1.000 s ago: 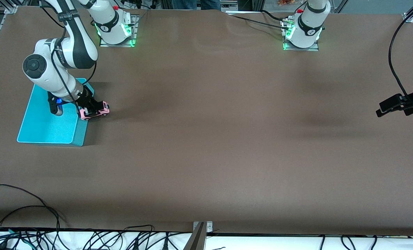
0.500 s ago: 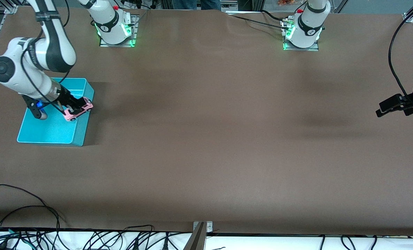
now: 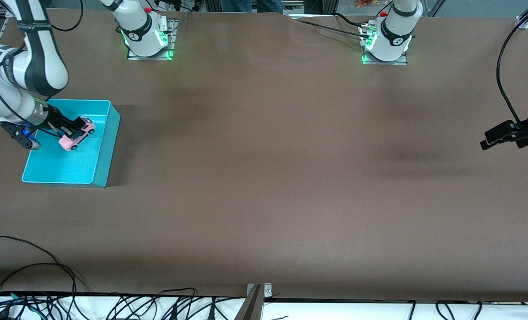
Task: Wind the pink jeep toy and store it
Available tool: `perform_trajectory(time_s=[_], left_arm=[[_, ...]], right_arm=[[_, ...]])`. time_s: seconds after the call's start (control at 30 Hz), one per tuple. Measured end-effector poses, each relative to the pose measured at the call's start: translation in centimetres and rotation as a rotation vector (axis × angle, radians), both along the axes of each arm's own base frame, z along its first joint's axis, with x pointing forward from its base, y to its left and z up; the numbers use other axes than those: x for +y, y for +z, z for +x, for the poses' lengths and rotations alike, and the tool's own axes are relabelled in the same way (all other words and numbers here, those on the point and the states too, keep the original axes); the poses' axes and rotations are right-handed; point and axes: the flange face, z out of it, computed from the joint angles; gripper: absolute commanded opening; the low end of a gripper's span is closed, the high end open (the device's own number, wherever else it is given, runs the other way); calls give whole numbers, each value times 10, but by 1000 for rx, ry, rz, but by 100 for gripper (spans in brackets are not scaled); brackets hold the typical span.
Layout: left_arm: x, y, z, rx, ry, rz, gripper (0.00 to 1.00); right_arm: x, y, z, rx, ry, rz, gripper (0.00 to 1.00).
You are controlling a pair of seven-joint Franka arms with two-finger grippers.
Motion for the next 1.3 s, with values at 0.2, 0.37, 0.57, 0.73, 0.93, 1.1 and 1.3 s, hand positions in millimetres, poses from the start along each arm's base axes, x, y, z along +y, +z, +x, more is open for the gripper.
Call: perform_trajectory(time_s=[0.2,0.37,0.57,0.73,0.93,1.1,1.3], left_arm=[[-2,0,0,0,-3,0,100],[-2,0,0,0,-3,0,100],[0,0,0,0,-1,0,100],[-1,0,0,0,-1,0,100],[-1,0,0,0,-1,0,100],[-1,0,0,0,-1,0,100],[-1,0,0,0,-1,0,100]], right_arm=[[-32,-23,-11,44,50,-6,0],[-37,-49,-12,65,56,-17,0],[-42,-78,-20,112,49,-17,0],[-46,-97,-28,143,77,-17,0],[-48,-95,-28,143,102,-17,27],[-49,-95,-28,143,106,-15,100],[-52,-101,-31,154,100,-15,100]])
